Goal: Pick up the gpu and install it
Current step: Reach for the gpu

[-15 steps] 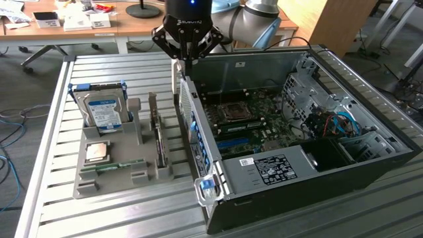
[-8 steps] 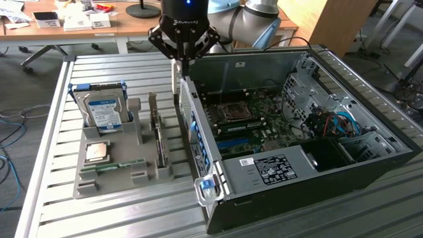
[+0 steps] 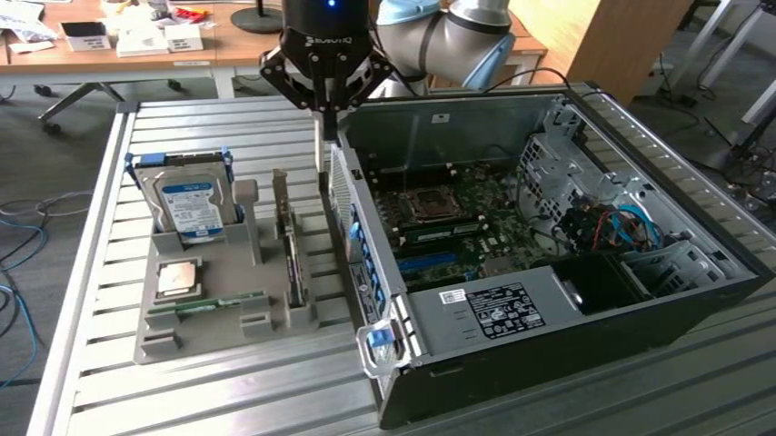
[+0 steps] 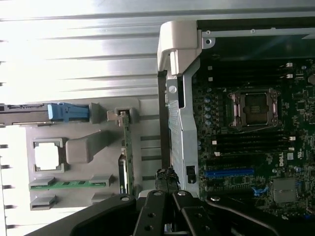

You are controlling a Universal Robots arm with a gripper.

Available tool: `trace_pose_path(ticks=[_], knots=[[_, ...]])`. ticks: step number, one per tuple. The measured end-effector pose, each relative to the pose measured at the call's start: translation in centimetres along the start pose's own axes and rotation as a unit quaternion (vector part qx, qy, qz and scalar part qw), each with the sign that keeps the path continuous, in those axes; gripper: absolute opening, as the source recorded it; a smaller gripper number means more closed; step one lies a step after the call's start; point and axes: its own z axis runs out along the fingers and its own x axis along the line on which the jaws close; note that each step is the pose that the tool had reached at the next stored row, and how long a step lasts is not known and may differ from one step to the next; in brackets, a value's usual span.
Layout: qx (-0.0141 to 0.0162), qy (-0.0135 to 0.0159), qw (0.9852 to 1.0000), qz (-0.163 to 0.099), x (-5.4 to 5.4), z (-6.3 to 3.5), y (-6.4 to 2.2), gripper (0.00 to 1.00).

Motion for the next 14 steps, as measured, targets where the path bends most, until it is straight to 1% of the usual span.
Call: trace_pose_path(ticks=[14], knots=[[0.0000, 0.0000, 1.0000, 0.000, 2.0, -0.05, -0.15, 0.11]])
